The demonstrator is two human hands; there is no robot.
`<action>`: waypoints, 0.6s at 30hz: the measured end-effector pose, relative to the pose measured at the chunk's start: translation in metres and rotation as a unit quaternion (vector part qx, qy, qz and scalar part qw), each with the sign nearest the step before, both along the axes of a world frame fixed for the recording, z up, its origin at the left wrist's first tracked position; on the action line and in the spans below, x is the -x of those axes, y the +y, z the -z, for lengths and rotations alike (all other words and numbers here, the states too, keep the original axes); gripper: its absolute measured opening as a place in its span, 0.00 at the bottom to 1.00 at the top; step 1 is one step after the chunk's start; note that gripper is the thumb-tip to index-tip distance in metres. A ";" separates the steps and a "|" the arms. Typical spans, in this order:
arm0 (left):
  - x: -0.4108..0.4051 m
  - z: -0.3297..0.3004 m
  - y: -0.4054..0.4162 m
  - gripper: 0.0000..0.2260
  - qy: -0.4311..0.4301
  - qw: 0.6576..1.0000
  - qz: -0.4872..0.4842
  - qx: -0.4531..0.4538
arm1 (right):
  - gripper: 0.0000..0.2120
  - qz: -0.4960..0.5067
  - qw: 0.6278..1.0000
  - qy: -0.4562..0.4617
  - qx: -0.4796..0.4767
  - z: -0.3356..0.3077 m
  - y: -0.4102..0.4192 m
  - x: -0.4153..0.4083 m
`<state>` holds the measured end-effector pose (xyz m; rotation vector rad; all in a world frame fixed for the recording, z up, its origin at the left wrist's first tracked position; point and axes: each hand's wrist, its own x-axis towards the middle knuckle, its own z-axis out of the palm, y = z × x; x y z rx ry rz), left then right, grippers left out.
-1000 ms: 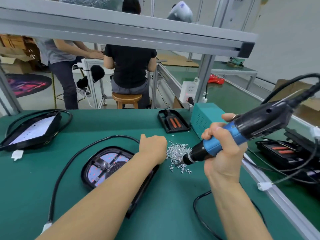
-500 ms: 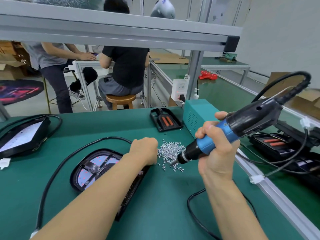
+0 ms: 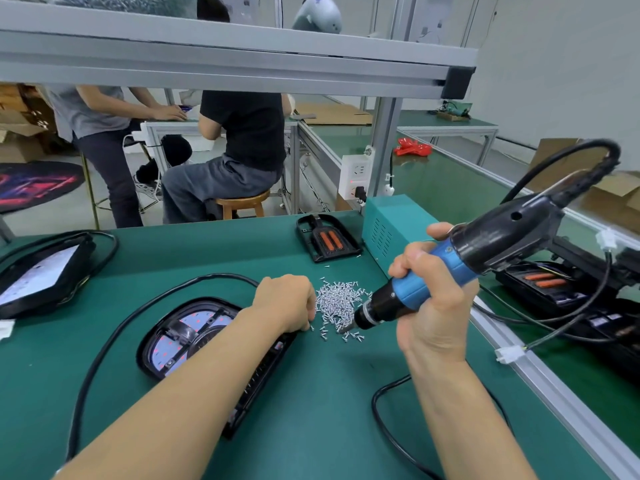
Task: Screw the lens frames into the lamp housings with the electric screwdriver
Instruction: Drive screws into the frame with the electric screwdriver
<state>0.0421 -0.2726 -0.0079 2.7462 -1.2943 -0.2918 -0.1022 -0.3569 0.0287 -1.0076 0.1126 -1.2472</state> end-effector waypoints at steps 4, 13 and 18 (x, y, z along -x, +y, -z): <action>0.002 0.003 -0.001 0.07 -0.007 1.000 -0.001 0.005 | 0.13 0.007 1.000 -0.003 -0.002 0.001 0.000 0.002; 0.000 0.008 -0.001 0.06 -0.062 0.997 -0.040 -0.019 | 0.13 -0.002 1.000 -0.009 0.002 0.001 -0.001 0.005; 0.004 0.007 0.000 0.08 -0.060 0.997 -0.049 -0.030 | 0.13 -0.006 1.000 -0.010 -0.001 0.001 -0.002 0.006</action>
